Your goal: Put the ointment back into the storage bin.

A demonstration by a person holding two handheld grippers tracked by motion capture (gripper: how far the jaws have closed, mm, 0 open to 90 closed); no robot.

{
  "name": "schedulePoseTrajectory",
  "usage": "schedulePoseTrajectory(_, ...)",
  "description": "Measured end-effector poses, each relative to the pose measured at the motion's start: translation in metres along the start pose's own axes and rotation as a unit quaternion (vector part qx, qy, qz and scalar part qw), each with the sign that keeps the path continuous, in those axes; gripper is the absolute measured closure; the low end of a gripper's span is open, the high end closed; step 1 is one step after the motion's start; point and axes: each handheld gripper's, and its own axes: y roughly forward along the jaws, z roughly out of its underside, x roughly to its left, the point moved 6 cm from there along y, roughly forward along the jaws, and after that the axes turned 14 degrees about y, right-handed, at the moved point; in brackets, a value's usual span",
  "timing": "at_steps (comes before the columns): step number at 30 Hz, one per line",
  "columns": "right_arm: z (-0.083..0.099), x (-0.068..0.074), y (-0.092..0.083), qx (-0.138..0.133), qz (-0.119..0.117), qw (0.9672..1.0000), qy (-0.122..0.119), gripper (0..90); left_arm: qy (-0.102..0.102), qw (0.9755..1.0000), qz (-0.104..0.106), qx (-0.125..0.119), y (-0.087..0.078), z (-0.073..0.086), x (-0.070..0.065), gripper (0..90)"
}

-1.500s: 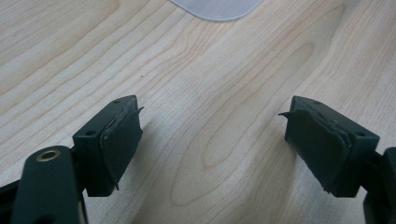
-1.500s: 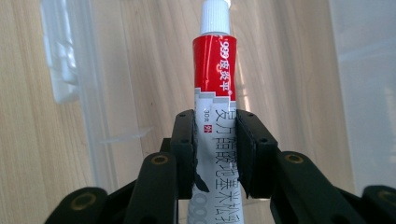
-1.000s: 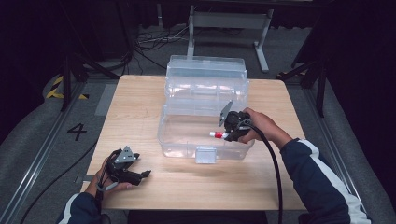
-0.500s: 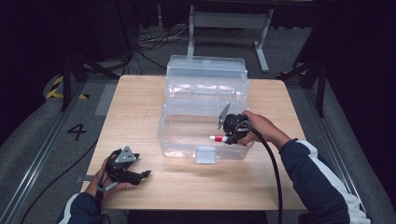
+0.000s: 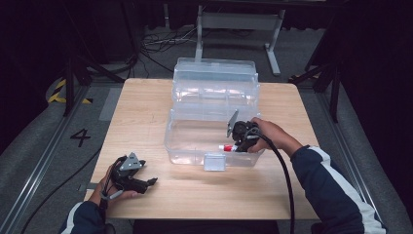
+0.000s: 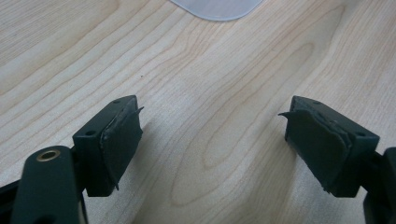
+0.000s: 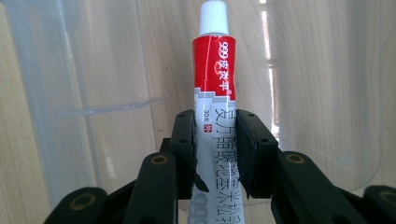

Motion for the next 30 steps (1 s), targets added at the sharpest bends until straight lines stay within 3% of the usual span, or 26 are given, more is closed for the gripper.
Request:
schedulePoseTrajectory(19,0.001,-0.001,-0.003,-0.009,0.001,0.9999,0.005,69.2,0.0,1.0,-0.001,0.0,0.0,0.0,0.0,18.6)
schedulePoseTrajectory(30,0.005,-0.003,-0.016,-0.048,0.003,0.9986,0.019,67.8,0.0,1.0,-0.001,0.001,0.0,0.0,0.0,18.6)
